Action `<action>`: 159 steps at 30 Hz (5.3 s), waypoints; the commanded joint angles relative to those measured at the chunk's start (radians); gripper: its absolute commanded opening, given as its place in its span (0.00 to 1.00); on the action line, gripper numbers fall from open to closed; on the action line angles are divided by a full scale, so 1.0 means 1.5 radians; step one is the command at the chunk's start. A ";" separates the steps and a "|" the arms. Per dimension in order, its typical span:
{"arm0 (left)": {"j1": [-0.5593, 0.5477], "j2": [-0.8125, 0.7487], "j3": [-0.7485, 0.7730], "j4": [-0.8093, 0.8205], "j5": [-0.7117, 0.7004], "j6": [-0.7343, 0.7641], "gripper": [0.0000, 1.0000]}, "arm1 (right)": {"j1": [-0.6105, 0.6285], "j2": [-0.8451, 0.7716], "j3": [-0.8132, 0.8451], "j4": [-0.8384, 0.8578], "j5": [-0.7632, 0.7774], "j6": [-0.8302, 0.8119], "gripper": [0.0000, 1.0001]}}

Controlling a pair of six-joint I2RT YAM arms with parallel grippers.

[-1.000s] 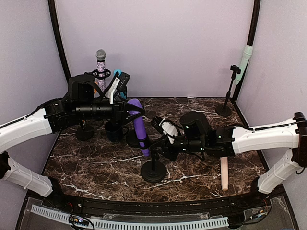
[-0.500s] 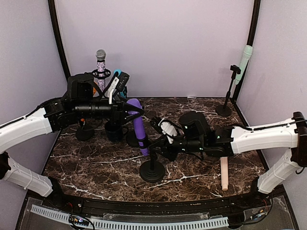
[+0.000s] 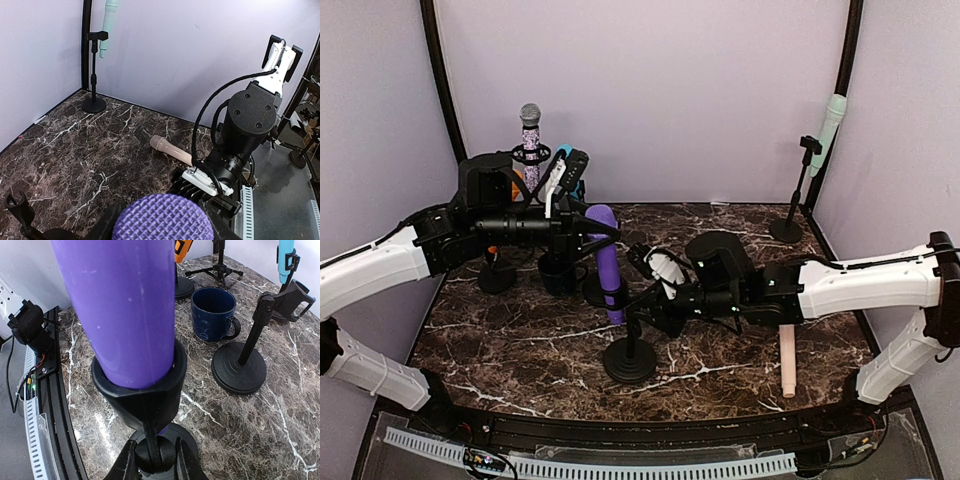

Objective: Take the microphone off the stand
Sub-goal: Hold the microphone stand with the microphone at the center of the board, then remove the microphone from the microphone stand.

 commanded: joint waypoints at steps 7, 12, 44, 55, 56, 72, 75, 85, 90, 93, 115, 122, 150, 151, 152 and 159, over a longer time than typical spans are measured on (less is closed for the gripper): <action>0.009 -0.011 0.073 0.046 -0.045 -0.019 0.00 | 0.036 0.032 -0.012 -0.109 0.019 -0.006 0.00; 0.018 0.001 0.089 0.016 -0.076 -0.029 0.00 | 0.049 0.038 -0.004 -0.115 0.033 -0.022 0.00; 0.061 -0.035 -0.014 0.178 0.082 -0.021 0.00 | 0.063 0.063 0.000 -0.136 0.076 0.044 0.00; 0.061 -0.052 -0.011 0.147 0.078 -0.008 0.00 | 0.065 0.069 -0.011 -0.128 0.065 0.022 0.00; 0.061 -0.048 -0.005 0.136 0.061 -0.008 0.00 | 0.066 0.069 -0.011 -0.128 0.066 0.018 0.00; 0.076 0.016 0.099 0.034 -0.016 -0.027 0.00 | 0.079 0.086 -0.018 -0.147 0.073 -0.019 0.00; 0.082 0.022 0.103 0.035 -0.013 -0.033 0.00 | 0.080 0.088 -0.017 -0.151 0.081 -0.020 0.00; 0.084 -0.034 -0.016 0.119 0.155 0.006 0.00 | 0.080 -0.029 -0.058 -0.014 0.087 0.083 0.05; 0.083 -0.055 -0.062 0.112 0.164 0.010 0.14 | 0.079 -0.051 -0.075 0.062 0.086 0.106 0.06; 0.084 -0.059 -0.084 0.117 0.158 -0.001 0.36 | 0.080 -0.032 -0.075 0.072 0.081 0.104 0.03; 0.001 -0.073 -0.235 0.243 -0.037 -0.081 0.95 | 0.083 -0.021 -0.088 0.131 0.087 0.117 0.03; -0.021 -0.059 -0.241 0.273 -0.109 -0.108 0.79 | 0.091 -0.020 -0.087 0.128 0.111 0.114 0.03; -0.035 -0.129 -0.300 0.435 -0.017 -0.080 0.00 | 0.135 0.089 -0.005 -0.090 0.175 0.089 0.00; -0.035 -0.131 -0.300 0.442 -0.007 -0.070 0.00 | 0.135 0.094 -0.001 -0.101 0.177 0.093 0.00; -0.035 -0.134 -0.297 0.444 -0.005 -0.065 0.00 | 0.135 0.099 0.003 -0.110 0.179 0.101 0.00; -0.035 -0.135 -0.297 0.452 -0.011 -0.063 0.00 | 0.135 0.105 -0.002 -0.112 0.166 0.138 0.00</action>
